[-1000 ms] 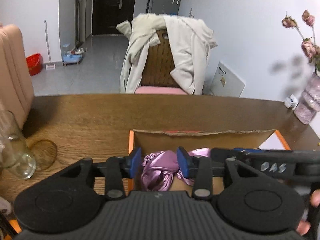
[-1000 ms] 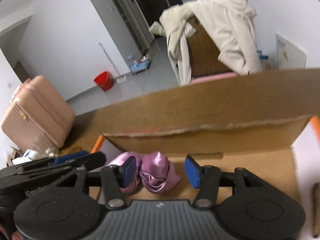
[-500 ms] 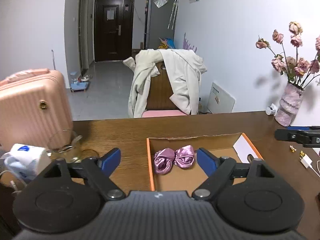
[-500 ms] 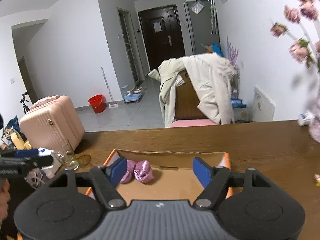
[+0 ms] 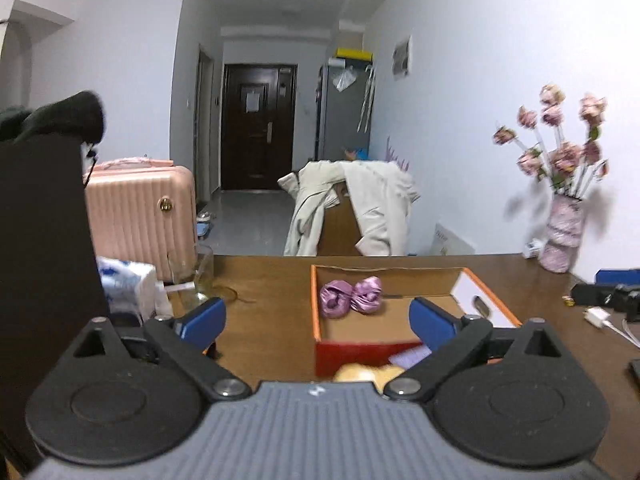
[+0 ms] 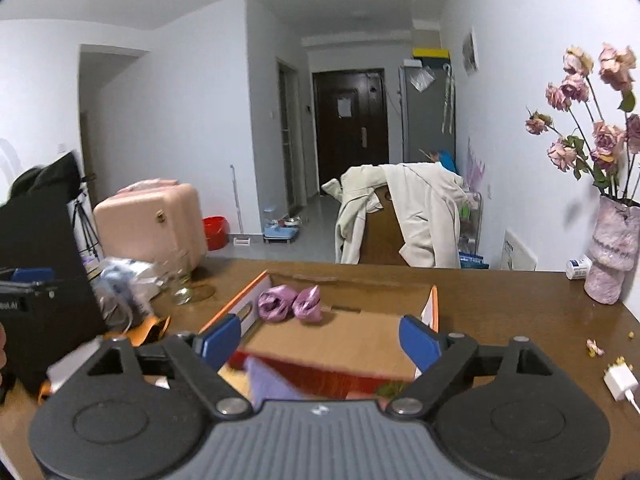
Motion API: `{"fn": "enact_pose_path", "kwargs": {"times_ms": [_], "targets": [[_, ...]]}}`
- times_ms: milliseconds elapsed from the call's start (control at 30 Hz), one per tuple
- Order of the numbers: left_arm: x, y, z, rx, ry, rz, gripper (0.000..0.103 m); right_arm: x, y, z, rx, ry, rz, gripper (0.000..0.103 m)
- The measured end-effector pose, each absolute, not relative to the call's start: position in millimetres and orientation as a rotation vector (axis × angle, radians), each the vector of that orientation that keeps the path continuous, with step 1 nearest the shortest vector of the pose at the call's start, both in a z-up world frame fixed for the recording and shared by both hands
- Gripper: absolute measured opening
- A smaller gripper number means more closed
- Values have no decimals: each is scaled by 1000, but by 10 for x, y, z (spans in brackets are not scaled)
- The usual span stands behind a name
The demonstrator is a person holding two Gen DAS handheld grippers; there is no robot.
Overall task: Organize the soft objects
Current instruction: 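Grasp the clear plastic bag with the left tool while the right grasps the white wedge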
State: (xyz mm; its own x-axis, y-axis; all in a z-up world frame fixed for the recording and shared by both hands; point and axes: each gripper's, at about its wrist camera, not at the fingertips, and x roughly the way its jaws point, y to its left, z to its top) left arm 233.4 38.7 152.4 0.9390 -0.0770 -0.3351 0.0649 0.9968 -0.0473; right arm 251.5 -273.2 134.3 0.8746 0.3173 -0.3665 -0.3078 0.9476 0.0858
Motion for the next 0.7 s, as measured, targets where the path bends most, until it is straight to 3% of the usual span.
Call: {"fn": "enact_pose_path", "kwargs": {"times_ms": [67,367,700], "targets": [[2089,372,1392,-34,322,-79,102,2256,-2700,1221,34,366,339,92],[1332,259,818,-51,345,-108,103,1346,-2476,476,22,364,301,92],[1331,212,442,-41,449,-125,103,1136,-2435,104,52,444,288,92]]}}
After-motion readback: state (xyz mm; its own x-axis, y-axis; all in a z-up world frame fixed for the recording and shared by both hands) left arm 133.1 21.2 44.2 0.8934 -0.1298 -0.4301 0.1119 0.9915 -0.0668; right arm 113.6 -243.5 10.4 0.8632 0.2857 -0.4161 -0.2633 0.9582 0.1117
